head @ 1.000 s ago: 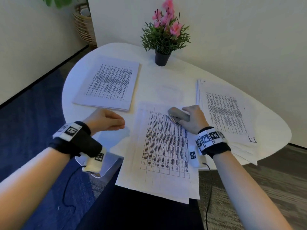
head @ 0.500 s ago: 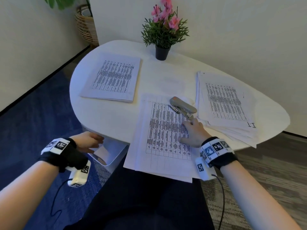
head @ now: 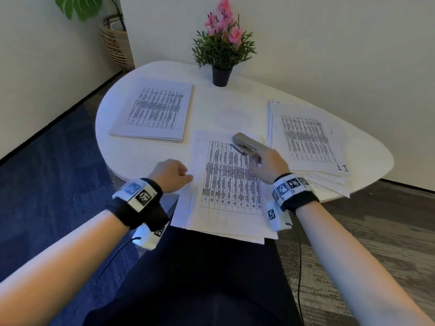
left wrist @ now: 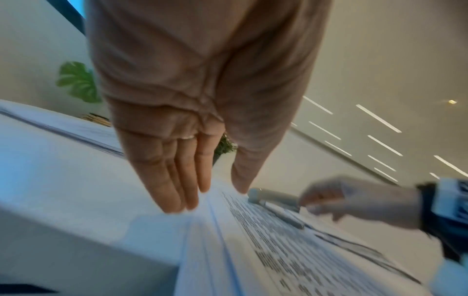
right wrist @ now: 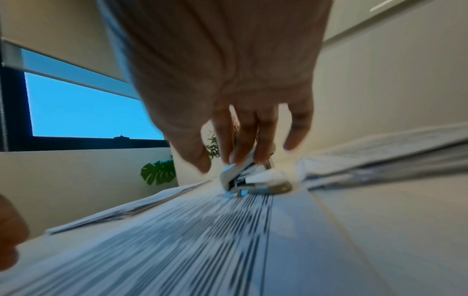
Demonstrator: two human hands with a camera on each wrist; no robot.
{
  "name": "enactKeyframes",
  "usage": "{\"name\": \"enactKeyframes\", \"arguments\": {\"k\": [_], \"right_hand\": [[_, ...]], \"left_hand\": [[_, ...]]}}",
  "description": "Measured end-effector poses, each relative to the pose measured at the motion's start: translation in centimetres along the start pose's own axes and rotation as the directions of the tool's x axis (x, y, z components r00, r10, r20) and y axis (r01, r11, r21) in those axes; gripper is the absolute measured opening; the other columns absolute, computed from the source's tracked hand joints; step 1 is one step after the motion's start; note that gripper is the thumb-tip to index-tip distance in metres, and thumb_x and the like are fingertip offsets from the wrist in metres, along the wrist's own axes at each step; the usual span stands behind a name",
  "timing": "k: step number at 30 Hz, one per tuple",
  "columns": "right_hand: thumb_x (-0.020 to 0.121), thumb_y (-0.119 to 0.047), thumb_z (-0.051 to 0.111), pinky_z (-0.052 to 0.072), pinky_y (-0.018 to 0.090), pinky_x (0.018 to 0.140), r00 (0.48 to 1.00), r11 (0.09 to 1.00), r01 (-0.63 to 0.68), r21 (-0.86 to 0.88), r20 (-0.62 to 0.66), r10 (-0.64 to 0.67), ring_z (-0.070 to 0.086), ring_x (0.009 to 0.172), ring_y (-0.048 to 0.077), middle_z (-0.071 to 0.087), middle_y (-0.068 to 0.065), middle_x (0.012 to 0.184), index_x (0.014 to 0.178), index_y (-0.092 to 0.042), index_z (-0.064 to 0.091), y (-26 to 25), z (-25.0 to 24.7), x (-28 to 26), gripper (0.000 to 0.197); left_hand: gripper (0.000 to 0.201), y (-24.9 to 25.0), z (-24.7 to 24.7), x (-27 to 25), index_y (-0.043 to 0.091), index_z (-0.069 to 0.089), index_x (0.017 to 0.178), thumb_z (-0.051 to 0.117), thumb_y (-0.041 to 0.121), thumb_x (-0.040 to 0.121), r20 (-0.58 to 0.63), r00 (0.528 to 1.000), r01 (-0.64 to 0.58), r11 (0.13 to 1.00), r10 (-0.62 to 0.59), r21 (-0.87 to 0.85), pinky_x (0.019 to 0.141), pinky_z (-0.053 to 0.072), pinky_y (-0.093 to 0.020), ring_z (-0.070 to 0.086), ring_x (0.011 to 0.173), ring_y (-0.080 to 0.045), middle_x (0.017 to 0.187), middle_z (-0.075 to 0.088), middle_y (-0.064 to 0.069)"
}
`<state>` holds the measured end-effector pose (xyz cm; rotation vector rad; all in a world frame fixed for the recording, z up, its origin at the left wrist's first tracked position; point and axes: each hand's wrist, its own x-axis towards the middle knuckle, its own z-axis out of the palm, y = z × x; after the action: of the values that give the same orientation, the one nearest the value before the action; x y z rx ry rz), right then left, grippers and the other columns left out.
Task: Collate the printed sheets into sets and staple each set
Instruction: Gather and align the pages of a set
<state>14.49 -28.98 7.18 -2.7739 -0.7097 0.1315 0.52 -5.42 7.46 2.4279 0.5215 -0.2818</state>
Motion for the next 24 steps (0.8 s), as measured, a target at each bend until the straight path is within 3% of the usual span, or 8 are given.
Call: {"name": "enactKeyframes", "arguments": {"k": [2, 3, 5, 7, 10, 14, 20, 24], "right_hand": [[0.087, -0.03, 0.061, 0.049, 0.037, 0.086, 0.986, 0.998, -0.05, -0.049, -0.159, 0.041, 0.049, 0.104, 0.023, 0.049, 0.007, 0.115, 0.117, -0.012, 0.053, -0.1, -0.9, 1.4, 0.036], [0.086, -0.029, 0.062, 0.047, 0.039, 0.089, 0.981, 0.994, -0.084, -0.068, -0.179, 0.071, 0.044, 0.11, 0.025, 0.045, 0.01, 0.121, 0.123, -0.012, 0.05, -0.1, -1.2, 2.1, 0.043], [0.086, -0.029, 0.063, 0.045, 0.04, 0.091, 0.984, 0.988, -0.145, -0.048, -0.107, 0.139, 0.043, 0.116, 0.029, 0.041, 0.013, 0.129, 0.133, -0.01, 0.044, 0.1, -1.4, 3.2, 0.054], [0.09, -0.028, 0.061, 0.048, 0.036, 0.087, 0.989, 0.988, -0.148, 0.048, 0.001, 0.148, 0.054, 0.108, 0.03, 0.049, 0.016, 0.126, 0.134, -0.006, 0.044, 0.4, -1.0, 4.0, 0.052], [0.092, -0.02, 0.058, 0.047, 0.028, 0.073, 0.995, 0.989, -0.099, 0.113, 0.024, 0.097, 0.061, 0.089, 0.029, 0.064, 0.015, 0.106, 0.119, -0.003, 0.058, 0.9, -0.1, 4.2, 0.032], [0.094, -0.013, 0.052, 0.046, 0.027, 0.065, 0.983, 0.972, -0.141, 0.188, -0.095, 0.16, 0.054, 0.069, 0.022, 0.063, 0.014, 0.082, 0.099, 0.001, 0.064, 1.6, 0.1, 3.9, 0.019], [0.088, -0.005, 0.057, 0.034, 0.025, 0.062, 0.858, 0.917, -0.271, 0.292, -0.358, 0.368, 0.047, 0.067, 0.022, 0.052, 0.01, 0.072, 0.086, -0.002, 0.063, 5.6, -2.6, 3.2, 0.007], [0.083, -0.001, 0.059, 0.036, 0.025, 0.06, 0.876, 0.9, -0.361, 0.245, -0.244, 0.417, 0.048, 0.073, 0.025, 0.052, 0.014, 0.071, 0.07, -0.005, 0.055, 8.1, -3.2, 1.9, 0.015]], "left_hand": [[0.055, 1.3, 0.9, 0.7, 0.011, 0.049, 0.134, 0.061, 0.041, 0.09, 0.031, 0.999, -0.033, 0.997, 0.031, 0.071, 0.104, 0.036, -0.033, 0.048, 0.124, -0.024, 0.135, 0.052, -0.008], [0.062, 1.7, 1.3, 1.1, 0.011, 0.043, 0.139, 0.061, 0.043, 0.089, 0.065, 0.997, -0.054, 0.993, 0.047, 0.109, 0.107, 0.033, -0.035, 0.042, 0.13, -0.025, 0.142, 0.045, -0.01], [0.071, 2.4, 1.9, 1.5, 0.013, 0.036, 0.144, 0.061, 0.047, 0.088, 0.133, 0.988, -0.108, 0.968, 0.079, 0.229, 0.112, 0.027, -0.036, 0.033, 0.136, -0.026, 0.148, 0.034, -0.011], [0.072, 2.9, 2.1, 1.5, 0.012, 0.034, 0.146, 0.058, 0.049, 0.088, 0.183, 0.978, -0.164, 0.916, 0.102, 0.367, 0.114, 0.024, -0.036, 0.029, 0.138, -0.026, 0.15, 0.03, -0.011], [0.072, 3.0, 2.1, 1.1, 0.011, 0.035, 0.145, 0.054, 0.053, 0.089, 0.202, 0.971, -0.208, 0.861, 0.125, 0.465, 0.113, 0.023, -0.036, 0.029, 0.137, -0.026, 0.15, 0.031, -0.011], [0.076, 2.3, 2.3, 1.2, 0.016, 0.032, 0.147, 0.053, 0.058, 0.087, 0.209, 0.969, -0.22, 0.847, 0.132, 0.483, 0.114, 0.026, -0.041, 0.028, 0.137, -0.028, 0.151, 0.03, -0.008], [0.076, 2.1, 2.3, 1.2, 0.017, 0.032, 0.147, 0.054, 0.058, 0.087, 0.206, 0.967, -0.235, 0.841, 0.151, 0.487, 0.114, 0.026, -0.04, 0.029, 0.137, -0.026, 0.151, 0.03, -0.006], [0.076, 2.3, 2.2, 1.4, 0.02, 0.037, 0.145, 0.058, 0.059, 0.083, 0.2, 0.972, -0.21, 0.848, 0.125, 0.487, 0.11, 0.034, -0.043, 0.031, 0.134, -0.026, 0.148, 0.032, -0.005]]}}
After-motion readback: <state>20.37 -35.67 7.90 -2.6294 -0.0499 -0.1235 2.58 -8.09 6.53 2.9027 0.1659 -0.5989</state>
